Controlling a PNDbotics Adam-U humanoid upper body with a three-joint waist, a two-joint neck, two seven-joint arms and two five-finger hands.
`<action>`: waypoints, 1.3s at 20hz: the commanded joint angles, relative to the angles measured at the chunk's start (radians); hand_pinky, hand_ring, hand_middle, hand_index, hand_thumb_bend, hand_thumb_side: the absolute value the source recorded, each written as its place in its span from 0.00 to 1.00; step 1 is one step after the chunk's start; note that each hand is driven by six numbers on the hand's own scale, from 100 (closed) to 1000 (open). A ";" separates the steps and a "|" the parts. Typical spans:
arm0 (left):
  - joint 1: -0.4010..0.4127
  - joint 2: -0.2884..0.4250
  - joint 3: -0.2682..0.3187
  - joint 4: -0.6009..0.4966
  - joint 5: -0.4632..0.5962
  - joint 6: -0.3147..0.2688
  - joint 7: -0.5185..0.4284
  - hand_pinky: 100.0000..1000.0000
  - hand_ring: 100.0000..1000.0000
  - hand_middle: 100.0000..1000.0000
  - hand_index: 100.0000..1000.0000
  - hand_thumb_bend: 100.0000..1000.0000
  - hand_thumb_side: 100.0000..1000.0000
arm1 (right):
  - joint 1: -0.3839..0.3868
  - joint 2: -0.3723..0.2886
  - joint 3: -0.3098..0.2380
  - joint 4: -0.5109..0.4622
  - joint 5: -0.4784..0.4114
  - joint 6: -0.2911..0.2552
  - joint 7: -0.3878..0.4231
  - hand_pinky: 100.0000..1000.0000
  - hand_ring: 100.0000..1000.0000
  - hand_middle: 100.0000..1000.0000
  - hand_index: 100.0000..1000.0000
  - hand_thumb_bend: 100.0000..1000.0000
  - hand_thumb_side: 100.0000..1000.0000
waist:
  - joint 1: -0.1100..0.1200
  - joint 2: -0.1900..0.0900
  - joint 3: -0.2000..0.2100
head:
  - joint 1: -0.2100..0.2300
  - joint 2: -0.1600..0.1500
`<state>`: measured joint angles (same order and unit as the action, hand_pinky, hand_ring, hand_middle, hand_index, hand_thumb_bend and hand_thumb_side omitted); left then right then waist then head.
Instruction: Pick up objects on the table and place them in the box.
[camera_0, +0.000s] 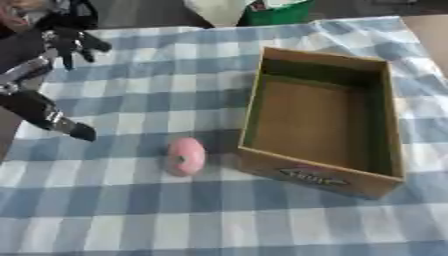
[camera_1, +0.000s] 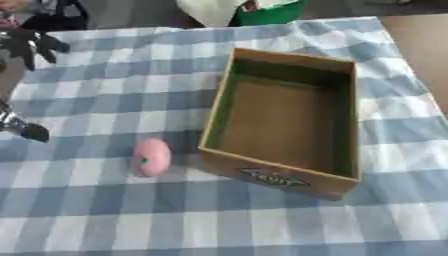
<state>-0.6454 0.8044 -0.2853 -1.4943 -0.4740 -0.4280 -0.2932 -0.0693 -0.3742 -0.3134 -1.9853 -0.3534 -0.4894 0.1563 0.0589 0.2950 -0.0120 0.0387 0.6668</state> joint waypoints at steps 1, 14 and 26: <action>-0.035 -0.020 -0.023 0.011 0.019 0.010 -0.050 0.44 0.66 0.77 0.93 0.82 0.58 | -0.001 -0.011 -0.005 -0.015 -0.003 0.001 0.002 0.85 0.86 0.50 0.87 0.00 1.00 | -0.005 -0.017 0.002 | -0.004 0.002; -0.120 -0.205 -0.060 0.101 0.030 0.069 -0.260 0.44 0.64 0.75 0.92 0.71 0.46 | 0.003 -0.005 -0.006 -0.015 0.001 0.002 0.000 0.86 0.87 0.50 0.87 0.00 1.00 | -0.010 -0.018 0.010 | -0.024 0.002; -0.128 -0.266 -0.036 0.078 0.114 0.146 -0.454 0.43 0.62 0.73 0.89 0.69 0.42 | -0.002 -0.001 -0.007 -0.015 0.002 0.010 -0.004 0.86 0.87 0.50 0.87 0.00 1.00 | -0.004 -0.012 0.009 | -0.046 0.001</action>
<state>-0.7551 0.5304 -0.3391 -1.3995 -0.3708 -0.2910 -0.7276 -0.0632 -0.3643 -0.3140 -1.9853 -0.3526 -0.4800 0.1531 0.0587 0.2969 -0.0017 -0.0036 0.6670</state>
